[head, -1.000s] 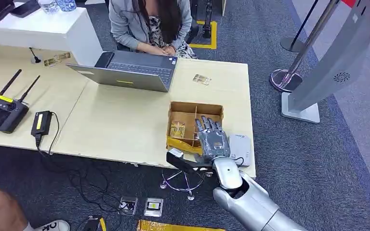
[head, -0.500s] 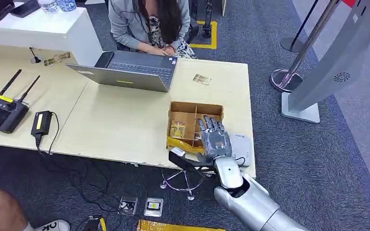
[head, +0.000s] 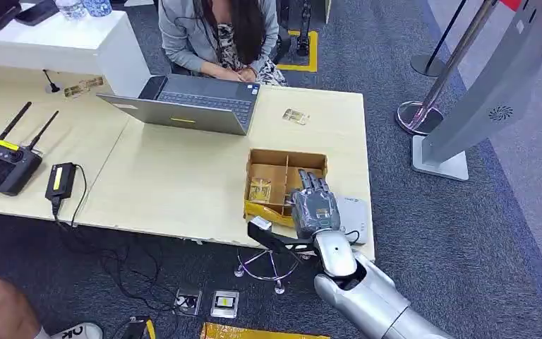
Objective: Pass the card to the sensor for recognition and then transmit it.
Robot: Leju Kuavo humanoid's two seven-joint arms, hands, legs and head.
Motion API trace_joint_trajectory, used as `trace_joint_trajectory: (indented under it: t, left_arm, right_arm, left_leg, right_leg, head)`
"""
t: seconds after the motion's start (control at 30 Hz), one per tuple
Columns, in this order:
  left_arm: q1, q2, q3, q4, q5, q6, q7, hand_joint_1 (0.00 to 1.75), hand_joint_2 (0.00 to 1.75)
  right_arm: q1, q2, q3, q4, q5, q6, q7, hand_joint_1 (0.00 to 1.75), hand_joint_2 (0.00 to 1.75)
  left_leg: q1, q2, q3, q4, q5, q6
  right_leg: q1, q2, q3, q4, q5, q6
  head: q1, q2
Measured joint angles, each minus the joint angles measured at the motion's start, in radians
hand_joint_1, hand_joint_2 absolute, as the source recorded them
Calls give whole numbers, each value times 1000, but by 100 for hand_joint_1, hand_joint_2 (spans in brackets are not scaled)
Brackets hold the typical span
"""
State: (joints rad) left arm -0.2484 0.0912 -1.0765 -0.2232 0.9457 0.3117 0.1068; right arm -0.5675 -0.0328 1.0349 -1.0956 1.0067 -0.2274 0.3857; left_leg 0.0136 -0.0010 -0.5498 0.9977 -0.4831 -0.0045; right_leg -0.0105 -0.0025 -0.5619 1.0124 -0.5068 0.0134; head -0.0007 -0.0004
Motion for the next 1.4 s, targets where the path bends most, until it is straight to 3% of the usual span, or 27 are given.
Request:
trace_joint_trajectory:
  t: [0.7,1.03,1.4]
  left_arm:
    - [-6,-2,0,0,-6,-5,6,0,0]
    - [-12,-3,-1,0,-21,-8,6,0,0]
    - [-24,-8,-3,0,-43,-21,9,0,0]
  right_arm:
    - [5,-5,-7,0,7,-13,-19,175,175]
    - [-20,-5,-49,-32,31,-132,-24,175,175]
    - [-103,-22,-121,-99,45,-97,-29,175,175]
  left_leg:
    - [0,0,0,0,0,0]
    - [0,0,0,0,0,0]
    - [0,0,1,0,0,0]
  right_leg:
    - [0,0,0,0,0,0]
    - [0,0,0,0,0,0]
    - [0,1,0,0,0,0]
  head:
    - [0,0]
    - [0,0]
    - [0,0]
